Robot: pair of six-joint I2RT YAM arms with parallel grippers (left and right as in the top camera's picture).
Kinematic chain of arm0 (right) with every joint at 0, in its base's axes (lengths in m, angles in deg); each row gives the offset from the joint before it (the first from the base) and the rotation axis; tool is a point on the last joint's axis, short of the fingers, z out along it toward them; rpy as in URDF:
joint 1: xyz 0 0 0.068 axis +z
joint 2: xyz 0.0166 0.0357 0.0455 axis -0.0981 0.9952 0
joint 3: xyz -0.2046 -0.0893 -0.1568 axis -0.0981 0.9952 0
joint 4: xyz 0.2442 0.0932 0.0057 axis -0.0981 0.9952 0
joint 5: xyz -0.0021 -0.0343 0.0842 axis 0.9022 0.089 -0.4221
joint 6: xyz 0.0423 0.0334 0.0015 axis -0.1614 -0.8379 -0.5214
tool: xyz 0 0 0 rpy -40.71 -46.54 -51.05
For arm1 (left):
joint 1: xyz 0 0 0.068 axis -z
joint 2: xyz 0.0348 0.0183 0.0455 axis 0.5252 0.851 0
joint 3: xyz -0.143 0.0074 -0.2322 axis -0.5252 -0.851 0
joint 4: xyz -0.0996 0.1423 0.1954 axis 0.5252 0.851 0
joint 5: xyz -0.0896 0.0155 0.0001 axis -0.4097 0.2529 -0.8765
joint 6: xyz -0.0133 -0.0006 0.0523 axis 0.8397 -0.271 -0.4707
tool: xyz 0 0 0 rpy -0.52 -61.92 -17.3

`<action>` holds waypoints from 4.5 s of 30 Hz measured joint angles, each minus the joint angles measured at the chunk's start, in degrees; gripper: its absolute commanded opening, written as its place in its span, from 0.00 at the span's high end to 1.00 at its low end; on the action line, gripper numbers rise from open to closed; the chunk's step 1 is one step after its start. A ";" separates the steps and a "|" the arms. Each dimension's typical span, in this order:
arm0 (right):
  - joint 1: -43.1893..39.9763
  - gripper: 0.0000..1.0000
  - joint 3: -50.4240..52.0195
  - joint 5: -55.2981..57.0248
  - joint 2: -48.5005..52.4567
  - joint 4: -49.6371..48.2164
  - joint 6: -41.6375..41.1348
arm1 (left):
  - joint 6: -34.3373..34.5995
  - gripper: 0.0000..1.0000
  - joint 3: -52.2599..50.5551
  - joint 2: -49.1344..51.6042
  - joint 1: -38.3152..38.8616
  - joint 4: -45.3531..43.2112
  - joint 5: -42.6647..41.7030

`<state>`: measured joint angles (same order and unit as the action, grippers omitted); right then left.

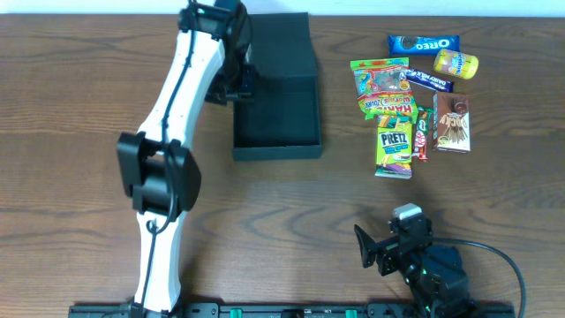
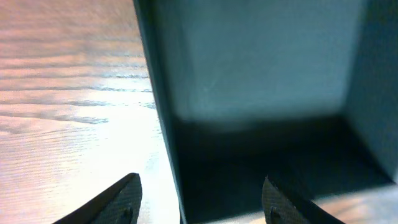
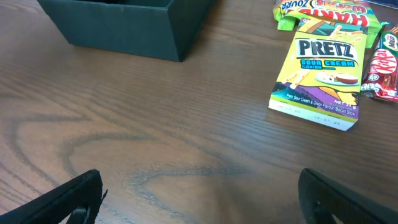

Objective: Pack container

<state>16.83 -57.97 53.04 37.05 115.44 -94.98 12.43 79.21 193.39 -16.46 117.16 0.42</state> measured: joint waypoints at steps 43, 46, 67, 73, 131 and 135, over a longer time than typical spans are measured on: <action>0.00 0.01 0.11 -0.04 0.00 -4.02 -2.21 | -13.55 0.05 0.83 -2.89 0.00 9.92 -7.89; 0.00 0.01 0.17 -1.99 0.00 -7.93 -11.19 | -13.55 0.05 0.83 -2.89 0.00 9.90 -7.89; -21.16 0.01 -11.50 -2.25 23.98 -27.58 -29.86 | -13.57 0.04 0.83 -2.89 0.00 2.99 -7.98; -33.90 0.01 -38.86 -18.67 58.75 -27.63 -9.84 | -13.55 0.04 0.83 -2.89 0.00 -2.36 -7.45; -25.35 0.99 -85.55 -12.17 127.32 -6.84 1.46 | -17.84 0.05 0.83 -2.89 0.00 -0.66 -7.10; -25.27 0.99 -90.75 -12.68 128.41 -0.72 1.38 | -17.88 0.05 0.83 -2.89 0.00 -0.66 -5.79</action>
<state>-8.44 -148.72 40.36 165.46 114.72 -93.60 -5.45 80.04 190.51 -16.46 116.50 -5.37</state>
